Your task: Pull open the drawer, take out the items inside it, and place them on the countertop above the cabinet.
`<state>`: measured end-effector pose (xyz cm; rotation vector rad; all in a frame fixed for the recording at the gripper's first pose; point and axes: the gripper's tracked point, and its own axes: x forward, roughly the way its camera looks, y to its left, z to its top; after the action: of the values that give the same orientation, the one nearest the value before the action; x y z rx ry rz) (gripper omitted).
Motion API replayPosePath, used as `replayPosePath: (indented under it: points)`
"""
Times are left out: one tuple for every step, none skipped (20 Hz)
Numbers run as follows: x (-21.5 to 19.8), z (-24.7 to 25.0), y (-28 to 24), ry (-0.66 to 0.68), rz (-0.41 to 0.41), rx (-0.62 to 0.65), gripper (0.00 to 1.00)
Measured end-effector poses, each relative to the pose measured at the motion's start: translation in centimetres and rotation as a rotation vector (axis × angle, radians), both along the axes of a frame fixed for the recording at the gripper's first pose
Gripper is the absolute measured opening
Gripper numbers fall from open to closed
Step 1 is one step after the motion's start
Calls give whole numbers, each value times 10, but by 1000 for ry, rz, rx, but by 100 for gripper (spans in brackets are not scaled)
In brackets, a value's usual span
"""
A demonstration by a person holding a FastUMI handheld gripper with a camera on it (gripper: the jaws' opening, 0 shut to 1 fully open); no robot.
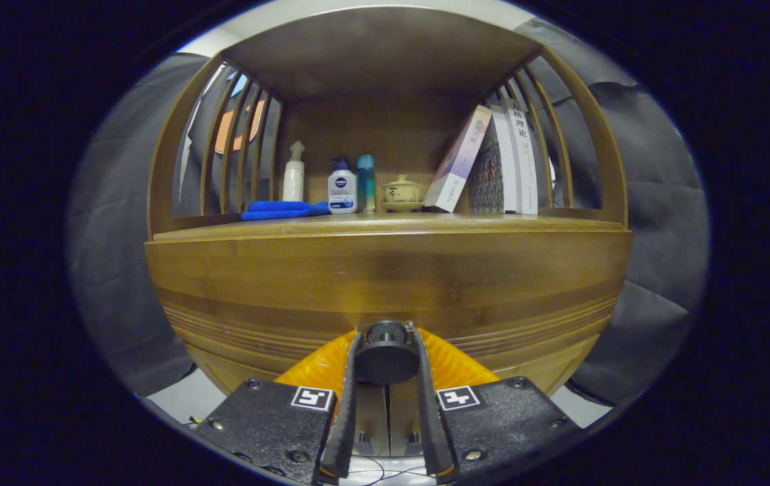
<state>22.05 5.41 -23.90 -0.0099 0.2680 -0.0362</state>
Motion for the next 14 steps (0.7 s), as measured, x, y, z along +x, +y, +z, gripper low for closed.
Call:
replayPosePath:
  points:
    - [-2,0,-1,3,0,3,42]
    - [-2,0,0,4,0,4,42]
    - [-4,1,0,3,0,4,42]
    - [-7,1,0,4,0,4,41]
    - [-10,1,0,4,1,1,41]
    - [-13,0,0,5,1,2,41]
    - [-16,1,0,6,3,3,41]
    - [-20,1,0,6,4,1,41]
    - [-25,2,0,7,5,0,41]
    - [-30,2,-1,7,5,1,41]
    - [-35,2,0,7,6,3,41]
    - [-40,2,0,8,6,5,41]
    - [-45,2,-1,8,6,6,41]
    - [-51,3,0,7,6,6,41]
